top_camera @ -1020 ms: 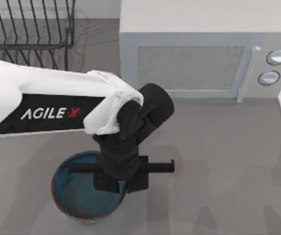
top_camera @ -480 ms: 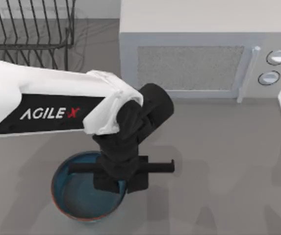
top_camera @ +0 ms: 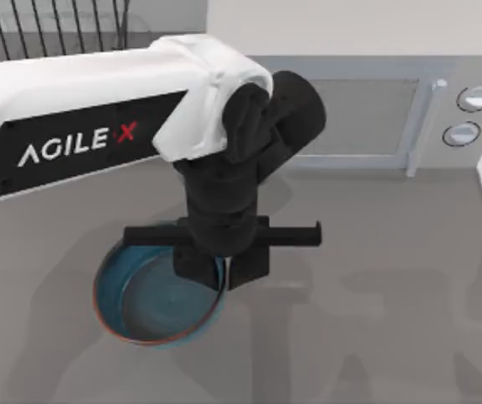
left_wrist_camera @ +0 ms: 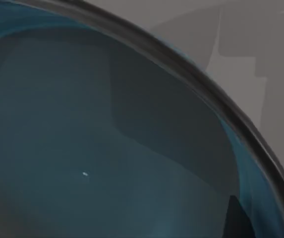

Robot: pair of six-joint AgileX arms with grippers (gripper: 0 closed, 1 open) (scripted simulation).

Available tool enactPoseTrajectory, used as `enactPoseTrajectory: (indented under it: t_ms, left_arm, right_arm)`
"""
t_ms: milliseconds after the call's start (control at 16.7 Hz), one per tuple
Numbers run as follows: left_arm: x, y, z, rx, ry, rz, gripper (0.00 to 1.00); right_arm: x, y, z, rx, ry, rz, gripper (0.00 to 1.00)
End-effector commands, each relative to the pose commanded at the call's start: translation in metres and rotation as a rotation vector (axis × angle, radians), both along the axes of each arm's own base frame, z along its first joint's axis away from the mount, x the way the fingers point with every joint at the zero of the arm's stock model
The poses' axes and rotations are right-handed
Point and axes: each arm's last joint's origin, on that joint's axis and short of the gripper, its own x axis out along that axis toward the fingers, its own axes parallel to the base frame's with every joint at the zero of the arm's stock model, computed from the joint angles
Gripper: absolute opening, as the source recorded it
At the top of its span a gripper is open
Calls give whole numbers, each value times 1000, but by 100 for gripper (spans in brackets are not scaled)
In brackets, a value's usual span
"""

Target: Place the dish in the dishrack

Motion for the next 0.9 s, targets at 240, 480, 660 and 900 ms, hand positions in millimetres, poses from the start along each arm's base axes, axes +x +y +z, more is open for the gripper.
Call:
enactPoseTrajectory:
  t_ms: [240, 480, 660, 900]
  left_arm:
    - [-3, 4, 72, 18, 17, 2, 0]
    - [-11, 16, 123, -4, -4, 3, 0]
    - [-13, 18, 129, -7, -8, 4, 0]
    - [-11, 20, 129, -17, -15, 3, 0]
  right_arm:
    - [0, 0, 0, 0, 0, 0, 100]
    - [0, 0, 0, 0, 0, 0, 100]
    - [0, 0, 0, 0, 0, 0, 100]
    - [0, 0, 0, 0, 0, 0, 100]
